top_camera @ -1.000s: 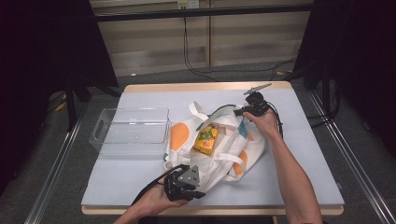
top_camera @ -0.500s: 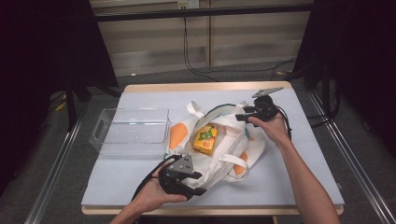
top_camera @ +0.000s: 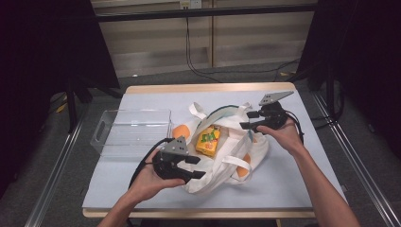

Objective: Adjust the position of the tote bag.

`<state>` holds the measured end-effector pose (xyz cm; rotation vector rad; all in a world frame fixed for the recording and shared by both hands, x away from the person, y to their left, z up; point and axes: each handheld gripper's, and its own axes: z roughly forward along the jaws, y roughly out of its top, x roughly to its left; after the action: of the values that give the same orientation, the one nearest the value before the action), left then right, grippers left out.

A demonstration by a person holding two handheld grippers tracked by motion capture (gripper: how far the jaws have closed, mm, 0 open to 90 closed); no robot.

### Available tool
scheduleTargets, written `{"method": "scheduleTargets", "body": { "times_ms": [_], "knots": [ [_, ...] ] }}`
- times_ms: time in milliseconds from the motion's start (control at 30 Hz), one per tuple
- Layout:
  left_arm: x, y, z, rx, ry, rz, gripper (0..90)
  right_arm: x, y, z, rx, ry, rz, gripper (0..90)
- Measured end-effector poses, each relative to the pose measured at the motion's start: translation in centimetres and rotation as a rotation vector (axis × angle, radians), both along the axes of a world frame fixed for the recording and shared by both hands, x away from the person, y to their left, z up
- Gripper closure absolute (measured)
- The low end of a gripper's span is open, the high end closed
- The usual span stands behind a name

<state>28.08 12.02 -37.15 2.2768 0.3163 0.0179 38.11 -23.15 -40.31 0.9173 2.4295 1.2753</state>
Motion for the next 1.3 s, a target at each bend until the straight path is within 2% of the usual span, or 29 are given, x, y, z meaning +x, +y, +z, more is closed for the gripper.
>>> {"method": "scheduleTargets", "body": {
  "times_ms": [133,167,200,267,333,433,500,567,633,667,733,833,867,900,967,1133,1200,1233,1267,1300],
  "knots": [
    [1.3,0.6,0.7,-0.017,-0.013,0.037,50.6,-0.9,0.1,-0.1,-0.013,0.008,0.009,43.9],
    [1.7,0.8,0.9,-0.005,-0.021,0.057,50.3,-1.0,0.0,-0.2,-0.013,0.004,0.010,44.1],
    [2.1,0.9,1.0,-0.017,-0.023,0.073,49.6,-1.2,0.0,-0.2,-0.015,0.003,0.012,43.9],
    [3.1,1.2,1.2,-0.012,-0.022,0.096,48.7,-1.5,-0.2,-0.3,-0.024,-0.008,-0.016,42.8],
    [4.0,1.2,1.2,-0.001,-0.025,0.138,46.0,-1.6,-0.4,-0.5,-0.024,0.000,-0.043,39.4],
    [5.4,1.0,1.1,0.026,-0.023,0.161,44.6,-1.6,-0.4,-0.6,-0.029,0.013,-0.063,34.3],
    [6.1,0.7,1.0,0.030,-0.016,0.165,43.5,-1.7,-0.2,-0.4,-0.029,-0.001,-0.068,34.3],
    [6.9,0.5,1.0,0.040,-0.012,0.181,42.5,-2.0,0.1,0.0,-0.019,-0.010,-0.030,38.4],
    [7.6,0.3,0.9,0.059,0.000,0.192,42.2,-2.3,0.5,0.4,-0.018,-0.016,0.040,40.6],
    [7.9,0.1,0.8,0.075,-0.004,0.206,42.3,-2.5,0.7,0.5,-0.023,-0.008,0.081,41.8],
    [8.6,-0.2,0.8,0.127,-0.010,0.195,42.7,-2.6,1.2,0.7,-0.046,0.004,0.164,41.7],
    [9.5,-0.8,0.5,0.137,0.016,0.209,46.1,-2.6,2.2,0.6,-0.076,0.034,0.264,41.5],
    [9.8,-1.0,0.4,0.146,0.020,0.221,48.4,-2.5,2.5,0.6,-0.087,0.042,0.279,41.5],
    [10.1,-1.2,0.3,0.157,0.026,0.213,48.8,-2.4,2.6,0.4,-0.095,0.055,0.300,41.5],
    [10.7,-1.5,0.1,0.167,0.039,0.224,48.8,-2.1,2.9,0.1,-0.112,0.070,0.323,38.8],
    [11.9,-2.0,-1.1,0.205,0.054,0.252,48.9,-2.1,3.3,-0.8,-0.158,0.109,0.353,40.3],
    [12.1,-2.1,-1.5,0.253,0.035,0.260,59.1,-2.2,3.3,-1.3,-0.190,0.116,0.364,43.2],
    [12.3,-2.2,-1.7,0.256,0.043,0.269,64.1,-2.3,3.3,-1.5,-0.205,0.114,0.364,45.4],
    [12.5,-2.2,-1.9,0.275,0.033,0.256,69.2,-2.4,3.2,-1.7,-0.211,0.122,0.368,48.9],
    [12.4,-2.2,-2.1,0.285,0.033,0.278,75.9,-2.5,3.2,-1.9,-0.219,0.123,0.367,52.8]
  ]
}}
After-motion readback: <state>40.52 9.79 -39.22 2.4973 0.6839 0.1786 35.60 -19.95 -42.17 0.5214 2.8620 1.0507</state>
